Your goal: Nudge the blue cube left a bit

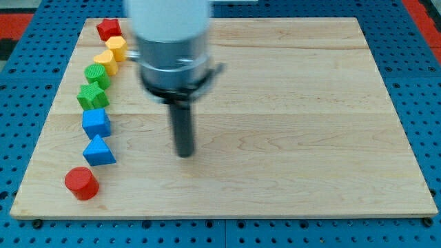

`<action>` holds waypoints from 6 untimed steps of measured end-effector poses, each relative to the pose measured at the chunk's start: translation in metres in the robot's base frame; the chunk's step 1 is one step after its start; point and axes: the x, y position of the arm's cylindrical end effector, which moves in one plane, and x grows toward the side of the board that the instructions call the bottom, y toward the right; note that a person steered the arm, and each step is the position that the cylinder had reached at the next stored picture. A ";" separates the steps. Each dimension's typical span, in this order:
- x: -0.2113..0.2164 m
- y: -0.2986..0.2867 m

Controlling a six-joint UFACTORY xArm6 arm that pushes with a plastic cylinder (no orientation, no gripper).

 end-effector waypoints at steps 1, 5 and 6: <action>0.000 -0.035; -0.032 -0.072; -0.041 -0.078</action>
